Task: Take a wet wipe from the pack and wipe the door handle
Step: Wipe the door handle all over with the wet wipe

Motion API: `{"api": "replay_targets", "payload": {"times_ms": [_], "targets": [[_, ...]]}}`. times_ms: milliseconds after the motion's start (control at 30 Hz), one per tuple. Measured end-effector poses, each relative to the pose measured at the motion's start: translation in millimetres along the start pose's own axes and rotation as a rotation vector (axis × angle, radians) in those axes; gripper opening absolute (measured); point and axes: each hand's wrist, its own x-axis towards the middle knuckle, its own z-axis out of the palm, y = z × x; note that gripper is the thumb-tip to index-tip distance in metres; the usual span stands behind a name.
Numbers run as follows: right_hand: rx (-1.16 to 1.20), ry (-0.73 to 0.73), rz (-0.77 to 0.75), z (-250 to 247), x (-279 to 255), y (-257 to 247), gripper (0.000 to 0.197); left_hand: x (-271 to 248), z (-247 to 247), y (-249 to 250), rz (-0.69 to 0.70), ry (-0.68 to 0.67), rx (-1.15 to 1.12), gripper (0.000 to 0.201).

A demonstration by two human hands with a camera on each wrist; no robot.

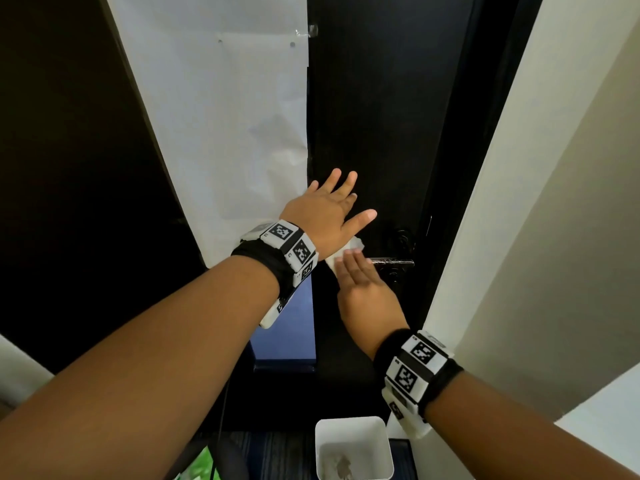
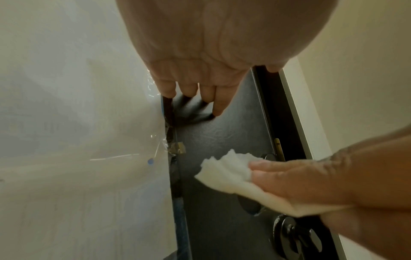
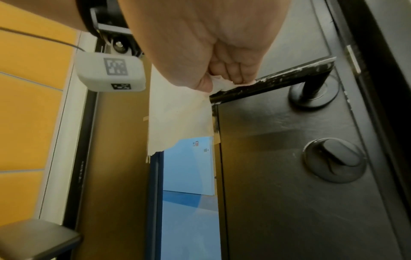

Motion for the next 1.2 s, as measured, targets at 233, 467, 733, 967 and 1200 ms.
{"api": "replay_targets", "payload": {"times_ms": [233,467,733,967,1200], "targets": [[0.069,0.040,-0.057,3.3,12.4,-8.0,0.044,-0.3,-0.4,0.3,0.006,0.003,0.002,0.074],[0.698,0.187,0.465,-39.7,13.7,12.1,0.030,-0.4,-0.1,-0.8,0.013,0.000,0.007,0.074],[0.592,0.382,0.739,-86.4,29.8,89.9,0.030,-0.3,1.3,-0.6,0.016,0.011,0.009,0.079],[0.199,0.095,0.346,-56.8,23.5,98.1,0.027,-0.5,1.4,0.2,0.011,0.013,0.022,0.079],[0.317,0.003,0.326,-39.0,7.6,85.8,0.022,-1.2,1.3,2.9,-0.004,0.010,0.019,0.078]]}}
